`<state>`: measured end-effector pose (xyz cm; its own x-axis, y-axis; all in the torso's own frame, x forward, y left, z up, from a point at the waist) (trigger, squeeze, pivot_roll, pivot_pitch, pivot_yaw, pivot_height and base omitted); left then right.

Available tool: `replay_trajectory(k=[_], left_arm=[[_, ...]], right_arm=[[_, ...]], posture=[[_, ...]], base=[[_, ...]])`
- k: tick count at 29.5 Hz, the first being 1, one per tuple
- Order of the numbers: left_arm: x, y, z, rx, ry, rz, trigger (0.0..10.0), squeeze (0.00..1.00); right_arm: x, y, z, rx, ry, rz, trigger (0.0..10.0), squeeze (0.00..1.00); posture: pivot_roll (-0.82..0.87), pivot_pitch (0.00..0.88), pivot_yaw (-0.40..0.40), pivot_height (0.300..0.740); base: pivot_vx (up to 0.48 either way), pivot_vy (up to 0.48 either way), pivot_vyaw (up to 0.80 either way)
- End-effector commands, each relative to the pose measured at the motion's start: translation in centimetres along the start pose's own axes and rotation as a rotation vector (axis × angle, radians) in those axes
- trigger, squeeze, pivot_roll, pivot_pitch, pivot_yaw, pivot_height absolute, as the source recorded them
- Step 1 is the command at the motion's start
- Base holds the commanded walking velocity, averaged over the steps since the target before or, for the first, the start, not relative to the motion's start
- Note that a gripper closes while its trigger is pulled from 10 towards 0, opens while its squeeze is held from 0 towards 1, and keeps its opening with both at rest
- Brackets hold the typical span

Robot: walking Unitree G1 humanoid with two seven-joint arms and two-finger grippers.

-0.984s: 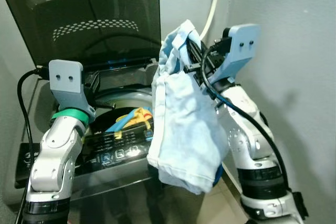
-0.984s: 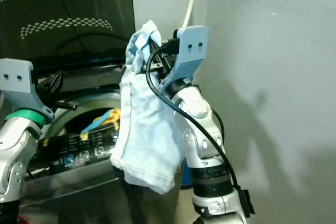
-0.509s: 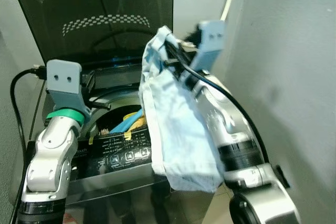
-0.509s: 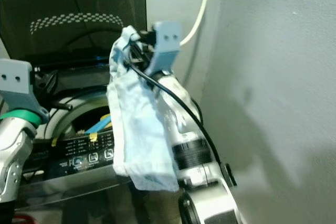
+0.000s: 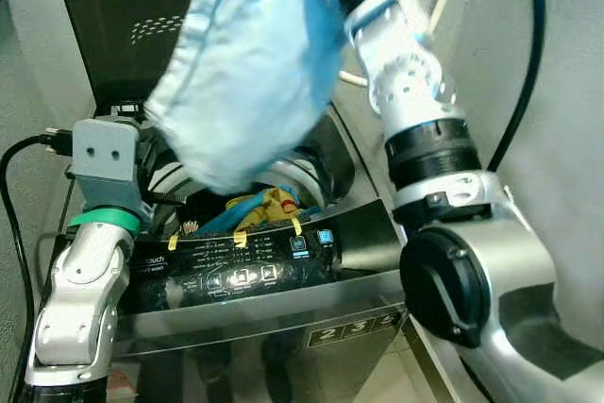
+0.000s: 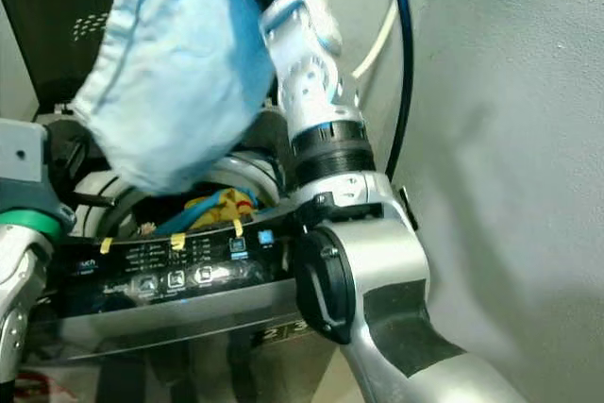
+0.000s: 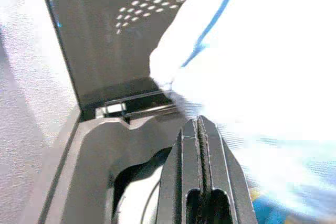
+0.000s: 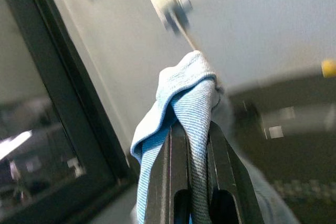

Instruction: Clothes washing

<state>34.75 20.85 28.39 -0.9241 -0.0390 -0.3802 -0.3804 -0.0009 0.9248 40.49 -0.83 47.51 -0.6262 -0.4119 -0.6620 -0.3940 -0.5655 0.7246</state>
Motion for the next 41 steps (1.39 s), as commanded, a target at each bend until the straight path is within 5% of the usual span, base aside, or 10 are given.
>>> replay_trajectory(k=[1,8,12,15,22,34,35,36,37,41], left_arm=[[-0.1,-0.1,-0.6,-0.002,-0.031,0.008,10.0,0.0],[-0.4,-0.4,-1.7,-0.008,-0.086,0.021,10.0,0.0],[-0.1,-1.0,-3.0,-0.016,-0.187,0.069,10.0,0.0],[-0.1,-1.0,-3.0,-0.016,-0.187,0.069,10.0,0.0],[1.7,-3.4,-4.3,-0.057,-0.357,0.28,10.0,0.0],[1.8,-4.3,-3.4,-0.073,-0.312,0.435,10.0,0.0],[1.5,-3.9,-3.1,-0.064,-0.293,0.46,10.0,0.0],[1.5,-3.9,-3.1,-0.064,-0.293,0.46,10.0,0.0],[1.3,-3.6,-2.9,-0.061,-0.281,0.472,10.0,0.0],[1.3,-3.6,-2.9,-0.061,-0.281,0.472,10.0,0.0]], right_arm=[[0.1,-1.3,1.0,0.063,0.08,0.061,10.0,0.0],[2.2,-7.9,0.8,0.216,0.175,0.309,10.0,0.0],[5.8,-13.7,-1.6,0.437,0.154,0.563,10.0,0.0],[5.8,-13.7,-1.6,0.437,0.154,0.563,10.0,0.0],[8.8,-16.3,-6.0,0.391,-0.08,0.743,10.0,0.0],[9.5,-16.8,-6.4,0.376,-0.1,0.776,10.0,0.0],[9.5,-16.9,-6.3,0.368,-0.097,0.778,10.0,0.84],[9.5,-16.9,-6.3,0.368,-0.097,0.778,10.0,0.84],[9.4,-17.0,-6.1,0.362,-0.087,0.781,10.0,1.0],[9.4,-17.0,-6.1,0.362,-0.087,0.781,10.0,1.0]], posture=[[0.07,0.035,0.026,0.74],[0.06,0.033,0.041,0.74],[0.06,0.036,0.05,0.74],[0.06,0.036,0.05,0.74],[0.07,0.036,0.055,0.74],[0.07,0.038,0.072,0.74],[0.07,0.038,0.072,0.74],[0.07,0.038,0.072,0.74],[0.07,0.037,0.073,0.74],[0.07,0.037,0.073,0.74]], base=[[0.0,0.0,0.0],[0.0,0.0,0.0],[0.0,0.0,0.0],[0.0,0.0,0.0],[0.0,0.0,0.0],[0.0,0.0,0.0],[0.0,0.0,0.0],[0.0,0.0,0.0],[0.0,0.0,0.0],[0.0,0.0,0.0]])
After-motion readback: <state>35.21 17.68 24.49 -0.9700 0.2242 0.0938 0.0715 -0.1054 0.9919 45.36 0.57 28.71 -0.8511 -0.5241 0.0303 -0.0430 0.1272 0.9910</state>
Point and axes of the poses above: a point about 5 cm out from each wrist's last joint towards the gripper, its own x axis pointing back from the gripper into the wrist, its own y axis along the axis of the wrist's last joint, z = x × y, the point moved 5 cm from there along -x, pointing out of the wrist towards the gripper, and after that the axes turned 10 degrees about x, right-handed, at the moved point
